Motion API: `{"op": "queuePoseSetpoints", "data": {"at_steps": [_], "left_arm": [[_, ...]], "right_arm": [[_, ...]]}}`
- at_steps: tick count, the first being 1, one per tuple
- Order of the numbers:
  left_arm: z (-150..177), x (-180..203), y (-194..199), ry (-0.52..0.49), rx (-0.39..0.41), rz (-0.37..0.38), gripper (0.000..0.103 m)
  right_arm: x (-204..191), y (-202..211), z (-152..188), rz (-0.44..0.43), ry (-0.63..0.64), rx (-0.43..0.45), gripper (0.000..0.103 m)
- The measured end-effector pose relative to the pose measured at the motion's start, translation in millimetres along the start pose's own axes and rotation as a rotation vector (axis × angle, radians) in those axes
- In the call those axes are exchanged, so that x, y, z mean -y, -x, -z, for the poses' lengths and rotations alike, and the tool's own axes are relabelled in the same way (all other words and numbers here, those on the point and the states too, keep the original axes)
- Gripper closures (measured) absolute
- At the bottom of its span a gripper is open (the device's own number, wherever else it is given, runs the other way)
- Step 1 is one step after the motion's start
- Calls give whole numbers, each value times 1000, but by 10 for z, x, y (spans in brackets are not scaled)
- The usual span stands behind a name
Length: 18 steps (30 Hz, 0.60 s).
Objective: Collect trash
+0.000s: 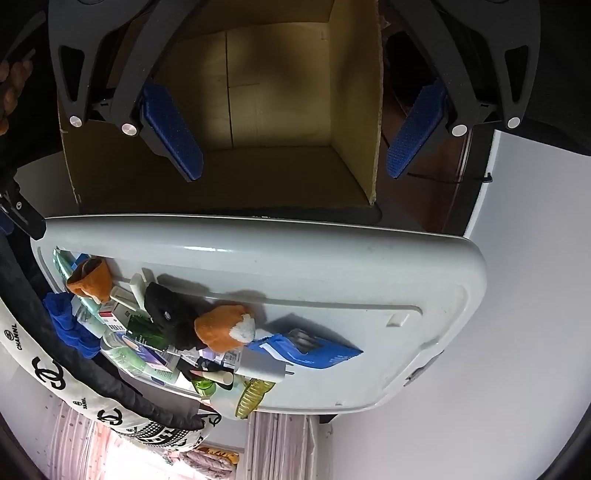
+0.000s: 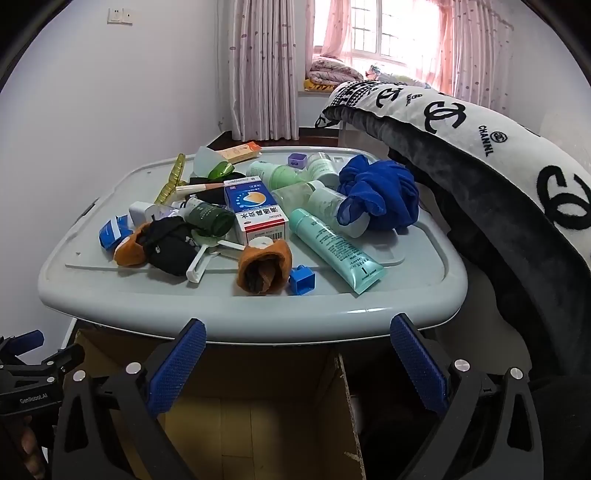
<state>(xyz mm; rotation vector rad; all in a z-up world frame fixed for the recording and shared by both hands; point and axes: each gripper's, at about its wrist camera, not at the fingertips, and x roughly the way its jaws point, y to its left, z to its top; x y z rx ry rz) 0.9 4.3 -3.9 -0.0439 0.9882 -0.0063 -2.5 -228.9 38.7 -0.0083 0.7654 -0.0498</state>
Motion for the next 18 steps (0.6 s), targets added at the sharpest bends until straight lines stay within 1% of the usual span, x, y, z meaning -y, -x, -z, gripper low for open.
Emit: {"op": "queuePoseSetpoints", "data": {"at_steps": [5, 8, 10, 12, 15, 18], "left_arm": [[-5, -1, -6, 3, 2, 4, 5], [-8, -4, -8, 3, -2, 5, 5], [-8, 1, -18, 6, -9, 11, 5], [-9, 8, -29, 7, -14, 14, 5], [-23, 37, -48, 7, -16, 27, 5], [-17, 84, -47, -6, -13, 28, 5]], "right_arm": [[17, -47, -2, -13, -1, -12, 4], [86, -106, -14, -42, -13, -46, 4], [189, -173, -78, -70, -33, -84, 4], [303, -217, -143, -84, -51, -99, 4], [421, -276, -267, -58, -49, -102, 4], [478, -308, -381, -32, -31, -87, 4]]}}
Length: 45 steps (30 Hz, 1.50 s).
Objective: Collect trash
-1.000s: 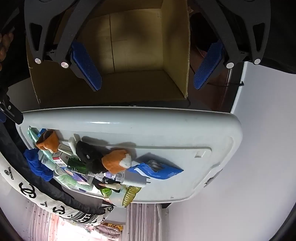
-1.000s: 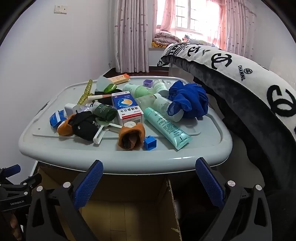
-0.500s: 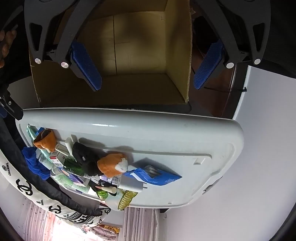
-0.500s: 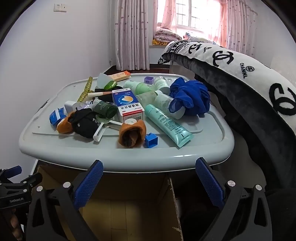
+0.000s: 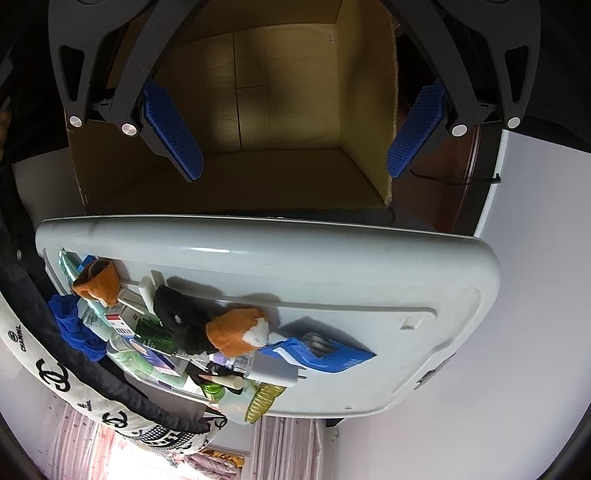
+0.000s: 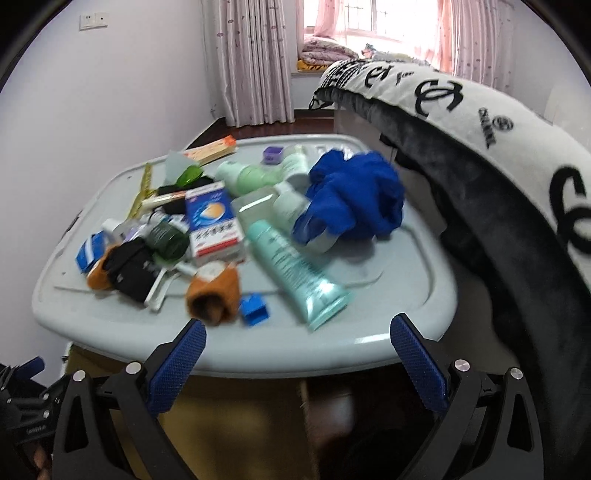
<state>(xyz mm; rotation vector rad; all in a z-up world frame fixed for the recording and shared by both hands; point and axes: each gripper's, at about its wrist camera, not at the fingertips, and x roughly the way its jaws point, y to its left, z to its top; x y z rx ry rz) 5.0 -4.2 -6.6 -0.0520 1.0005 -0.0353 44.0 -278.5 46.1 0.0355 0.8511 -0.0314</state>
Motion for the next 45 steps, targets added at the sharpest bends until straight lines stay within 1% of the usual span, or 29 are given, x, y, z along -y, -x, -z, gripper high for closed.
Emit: {"op": "queuePoseSetpoints", "data": {"at_steps": [8, 12, 16, 21, 27, 45], "left_arm": [[20, 105, 11, -63, 18, -35, 5], [-9, 74, -1, -47, 21, -33, 5], [-31, 30, -8, -26, 26, -39, 5], [-24, 18, -43, -19, 13, -44, 5], [-16, 49, -33, -34, 21, -56, 5], [-18, 38, -57, -31, 11, -51, 5]], "right_arm": [[-87, -35, -205, -7, 68, 28, 4], [-81, -72, -299, -8, 75, 39, 4], [-27, -82, -346, -6, 44, 51, 4], [7, -90, -345, -8, 23, 50, 4], [12, -98, -345, -2, 21, 49, 4], [71, -156, -356, -2, -22, 29, 4]]}}
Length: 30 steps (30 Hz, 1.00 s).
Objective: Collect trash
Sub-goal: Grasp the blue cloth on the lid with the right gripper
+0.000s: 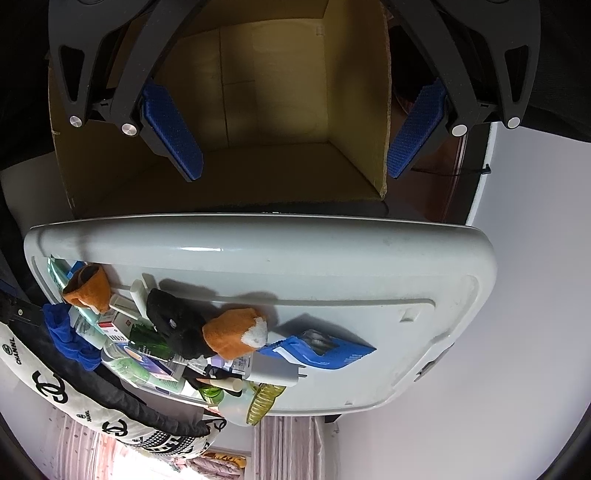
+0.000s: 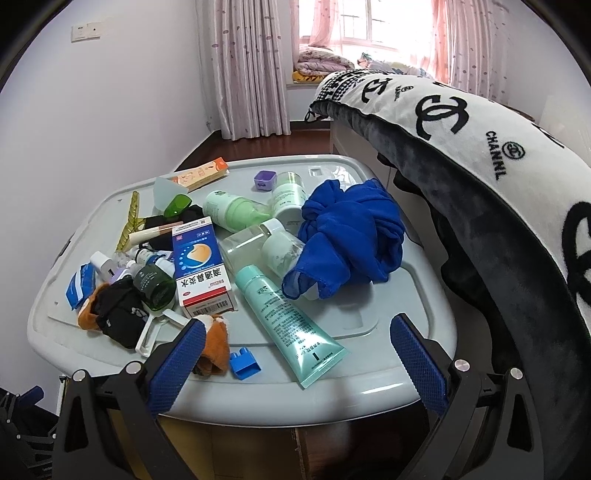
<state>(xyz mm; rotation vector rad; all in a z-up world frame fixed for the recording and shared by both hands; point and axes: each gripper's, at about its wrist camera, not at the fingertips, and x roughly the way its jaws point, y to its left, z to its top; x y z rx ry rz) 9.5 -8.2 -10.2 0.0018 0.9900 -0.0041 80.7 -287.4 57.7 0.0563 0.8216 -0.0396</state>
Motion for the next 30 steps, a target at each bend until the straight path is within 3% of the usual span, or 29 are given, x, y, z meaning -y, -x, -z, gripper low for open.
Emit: {"op": "queuePoseSetpoints", "data": {"at_steps": [11, 19, 25, 30], "left_arm": [[7, -11, 1, 8, -8, 4, 5], [-1, 16, 0, 6, -19, 22, 5], [36, 25, -63, 8, -53, 24, 5], [78, 46, -105, -5, -73, 12, 5]], "right_arm": [[26, -10, -36, 0, -11, 5, 4], [218, -230, -615, 41, -10, 25, 4], [366, -757, -955, 53, -14, -82, 4], [417, -1256, -985, 27, -50, -228, 4]]}}
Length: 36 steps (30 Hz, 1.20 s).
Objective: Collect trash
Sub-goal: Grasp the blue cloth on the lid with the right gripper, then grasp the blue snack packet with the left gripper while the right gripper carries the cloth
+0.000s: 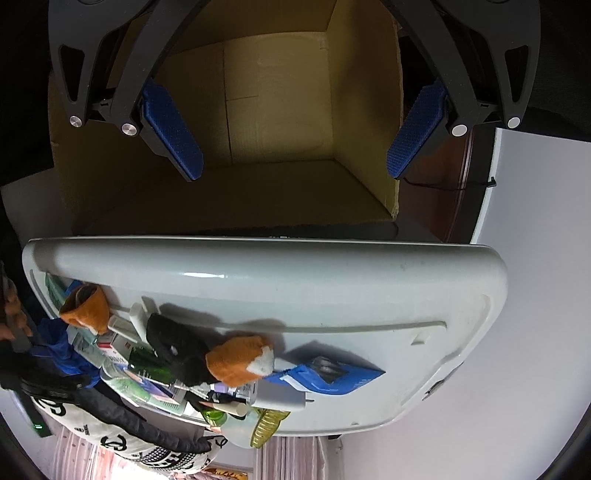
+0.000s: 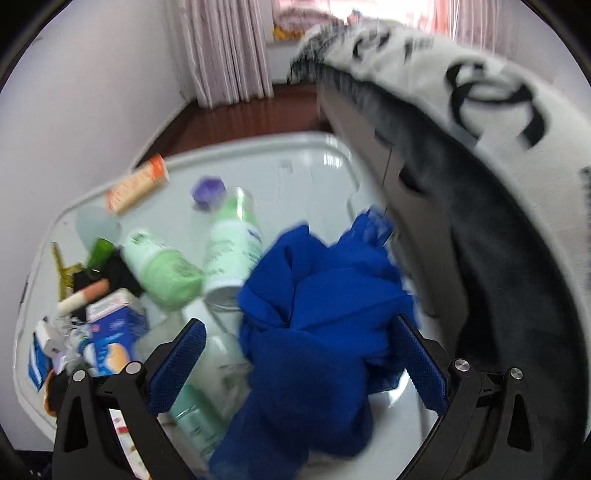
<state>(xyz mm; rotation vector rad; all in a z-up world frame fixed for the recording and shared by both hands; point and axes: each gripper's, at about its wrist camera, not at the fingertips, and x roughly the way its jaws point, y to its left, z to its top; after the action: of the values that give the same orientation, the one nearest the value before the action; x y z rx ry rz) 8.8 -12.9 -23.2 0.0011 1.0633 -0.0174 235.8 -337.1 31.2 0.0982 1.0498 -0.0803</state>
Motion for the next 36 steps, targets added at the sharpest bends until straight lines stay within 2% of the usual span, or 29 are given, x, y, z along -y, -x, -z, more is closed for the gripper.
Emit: {"op": "queuePoseSetpoints", "data": {"at_steps": [4, 6, 7, 8, 11, 15, 17, 20, 22, 25, 29, 33, 35, 36], "left_arm": [[17, 4, -5, -10, 2, -14, 5], [20, -10, -2, -10, 7, -22, 5], [21, -19, -2, -7, 12, -28, 5], [16, -25, -5, -4, 14, -30, 5], [21, -58, -18, 11, 19, -32, 5], [6, -133, 47, 43, 42, -39, 5], [-73, -187, 106, 77, 55, -15, 5], [-323, -202, 175, 83, 93, -32, 5], [-574, -220, 176, 98, 111, -51, 5], [-955, -295, 50, 182, 87, -43, 5], [-1387, -381, -188, 291, 33, -111, 5], [-1634, -480, -503, 365, -42, -162, 5], [-1674, -563, -788, 387, -123, -176, 5], [-1698, -551, -801, 367, -99, -216, 7]], "right_arm": [[137, -331, -14, 28, -42, -83, 4], [112, -325, 8, 48, -2, -66, 7], [77, -301, 31, 85, 29, -52, 23], [59, -277, 48, 116, 56, -38, 54], [211, -168, 66, 67, 2, -15, 69], [393, 282, 82, -60, -114, 76, 70], [382, 705, 164, -195, -149, 148, 69], [251, 1177, 462, -347, -128, 225, 67], [107, 1257, 665, -393, -93, 208, 67], [-72, 1173, 753, -423, -69, 141, 67], [-178, 1150, 722, -420, -63, 129, 65], [-228, 1098, 668, -457, -88, 109, 64], [-247, 1119, 682, -450, -81, 106, 64], [-250, 1128, 706, -447, -76, 108, 64]]}}
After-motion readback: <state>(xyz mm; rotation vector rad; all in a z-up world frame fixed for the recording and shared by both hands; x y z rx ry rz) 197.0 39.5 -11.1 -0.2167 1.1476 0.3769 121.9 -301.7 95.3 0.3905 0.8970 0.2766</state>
